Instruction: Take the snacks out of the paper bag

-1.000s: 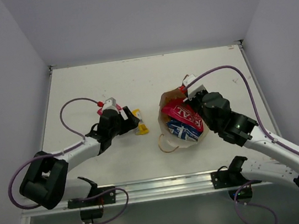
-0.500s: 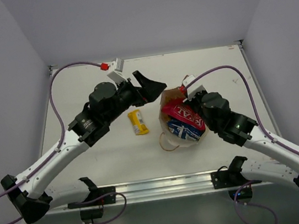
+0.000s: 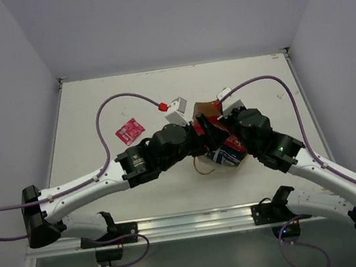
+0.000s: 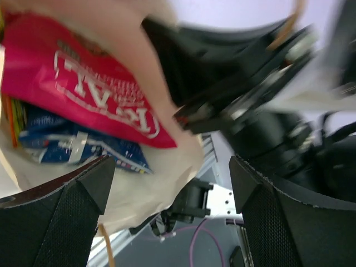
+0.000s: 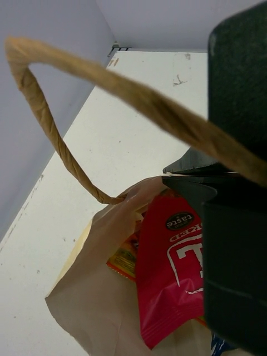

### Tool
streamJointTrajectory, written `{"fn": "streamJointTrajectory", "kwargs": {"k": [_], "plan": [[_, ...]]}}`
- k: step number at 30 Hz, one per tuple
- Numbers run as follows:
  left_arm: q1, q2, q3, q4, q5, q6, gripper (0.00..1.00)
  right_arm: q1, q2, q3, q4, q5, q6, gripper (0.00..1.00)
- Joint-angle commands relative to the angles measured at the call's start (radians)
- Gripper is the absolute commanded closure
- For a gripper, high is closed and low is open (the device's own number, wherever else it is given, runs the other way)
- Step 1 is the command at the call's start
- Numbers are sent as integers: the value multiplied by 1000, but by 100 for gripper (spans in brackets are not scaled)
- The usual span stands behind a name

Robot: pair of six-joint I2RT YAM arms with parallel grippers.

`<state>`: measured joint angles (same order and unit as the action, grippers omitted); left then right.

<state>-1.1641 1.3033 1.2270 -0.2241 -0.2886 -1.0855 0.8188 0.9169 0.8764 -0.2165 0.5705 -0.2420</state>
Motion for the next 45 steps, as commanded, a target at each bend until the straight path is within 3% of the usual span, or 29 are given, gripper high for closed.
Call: {"fn": "streamJointTrajectory", "kwargs": {"k": [1, 7, 17, 26, 34, 45], "plan": [[-19, 5, -70, -26, -92, -108, 10, 2, -4, 47, 43, 52, 27, 100], [-14, 16, -147, -18, -159, -166, 11, 2, -13, 58, 16, 65, 95, 100], [81, 119, -127, 63, -97, -160, 11, 16, -27, 58, 87, 91, 112, 100], [185, 232, -54, 121, -34, -113, 11, 48, 54, 56, 256, 288, 122, 100], [196, 266, -20, 137, -1, -93, 12, 49, 192, 162, 131, 396, 312, 100], [185, 188, -124, 138, -23, -108, 12, 56, 301, 251, 14, 411, 457, 100]]}}
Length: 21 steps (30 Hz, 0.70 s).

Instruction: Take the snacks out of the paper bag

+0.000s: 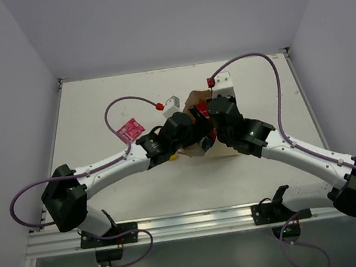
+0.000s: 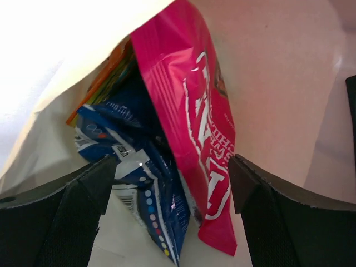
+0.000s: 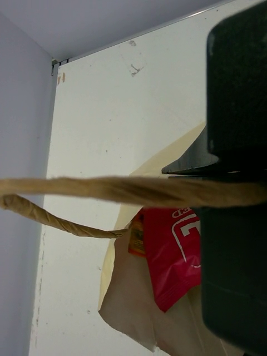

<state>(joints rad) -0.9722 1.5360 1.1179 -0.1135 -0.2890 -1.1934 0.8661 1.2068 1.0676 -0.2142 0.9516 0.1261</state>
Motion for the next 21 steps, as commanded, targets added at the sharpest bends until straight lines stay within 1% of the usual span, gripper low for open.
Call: {"fn": "streamJointTrajectory", "kwargs": {"k": [1, 5, 8, 14, 17, 20, 21], "plan": [[-8, -43, -13, 28, -19, 3, 12, 7, 16, 66, 3, 26, 92, 100], [-6, -10, 14, 31, -21, 40, 13, 11, 30, 80, -4, 12, 102, 100], [-5, 22, 46, 28, -29, 60, 16, 13, 22, 72, 1, 3, 102, 100], [-2, 76, 124, 18, -45, 92, 23, 16, 19, 51, 3, -17, 107, 100], [3, 78, 128, 34, -56, 98, 27, 17, 20, 43, 4, -19, 106, 100], [13, 95, 132, 40, -47, 91, 34, 19, 17, 40, 6, -28, 110, 100], [15, 98, 132, 44, -47, 87, 41, 19, 16, 40, 6, -33, 113, 100]]}}
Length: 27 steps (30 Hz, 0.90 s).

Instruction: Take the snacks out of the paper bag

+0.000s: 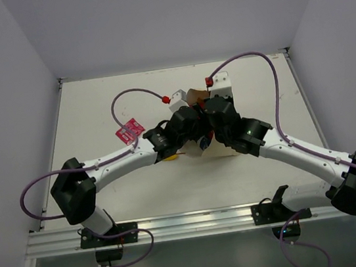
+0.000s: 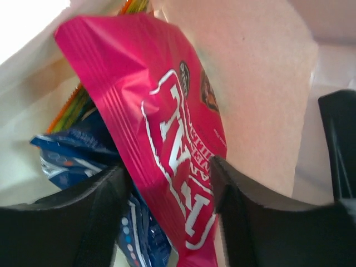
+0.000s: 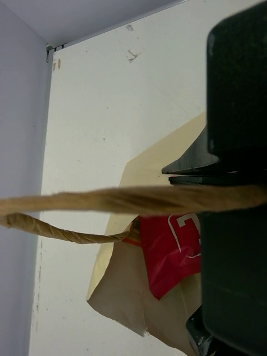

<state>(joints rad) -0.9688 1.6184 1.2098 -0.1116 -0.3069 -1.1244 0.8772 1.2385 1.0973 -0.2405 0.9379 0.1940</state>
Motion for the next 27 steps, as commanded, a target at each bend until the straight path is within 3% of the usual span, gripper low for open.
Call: {"fn": "streamJointTrajectory", "kwargs": {"k": [1, 5, 7, 9, 13, 20, 27], "plan": [[12, 20, 40, 46, -26, 17, 44, 8, -16, 9, 32, -19, 45, 100], [12, 23, 37, 49, 14, 12, 69, 8, -22, -4, 29, -8, 44, 100], [12, 11, 31, 36, 12, 12, 90, 8, -24, -11, 33, -1, 41, 100], [12, -20, 19, 27, 2, 17, 100, 6, -19, -19, 36, 7, 35, 100], [13, -86, 27, -22, -28, 90, 100, 5, -4, -30, 40, 33, 27, 100], [42, -244, 167, -216, -87, 274, 100, -17, -2, -66, 38, 65, 24, 100], [149, -385, 286, -306, -60, 429, 100, -58, -48, -106, 35, 67, 4, 100]]}}
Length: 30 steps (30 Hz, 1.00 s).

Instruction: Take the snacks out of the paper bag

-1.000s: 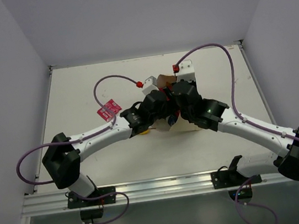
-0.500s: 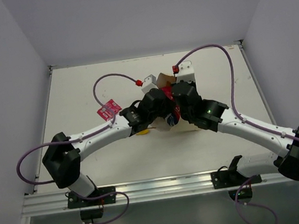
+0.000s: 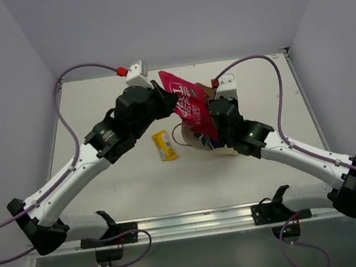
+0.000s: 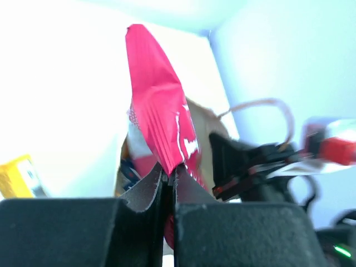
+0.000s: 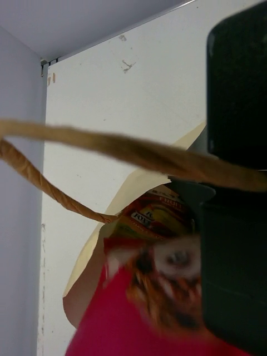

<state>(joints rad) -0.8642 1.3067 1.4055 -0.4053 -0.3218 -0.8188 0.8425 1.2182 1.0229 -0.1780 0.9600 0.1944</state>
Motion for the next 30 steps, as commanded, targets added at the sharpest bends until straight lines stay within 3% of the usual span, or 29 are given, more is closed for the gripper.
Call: {"fn": "streamJointTrajectory", "kwargs": {"k": [1, 6, 12, 16, 21, 25, 30], "plan": [[57, -84, 110, -42, -42, 153, 100, -26, -32, -37, -28, 49, 0, 100], [145, -89, 214, -127, -56, 220, 100, -42, -65, -60, -43, 48, 0, 100], [301, -80, 201, -141, -40, 267, 100, -43, -106, -67, -80, 40, 0, 100], [392, 27, 173, -81, 45, 270, 100, -42, -132, -69, -93, 23, -1, 100], [422, 208, 194, 138, 213, 256, 100, -43, -138, -70, -103, 16, -12, 100], [456, 429, 295, 297, 358, 202, 100, -43, -143, -70, -101, -6, -26, 100], [527, 525, 173, 580, 523, 73, 100, -43, -154, -75, -92, -27, -47, 100]]}}
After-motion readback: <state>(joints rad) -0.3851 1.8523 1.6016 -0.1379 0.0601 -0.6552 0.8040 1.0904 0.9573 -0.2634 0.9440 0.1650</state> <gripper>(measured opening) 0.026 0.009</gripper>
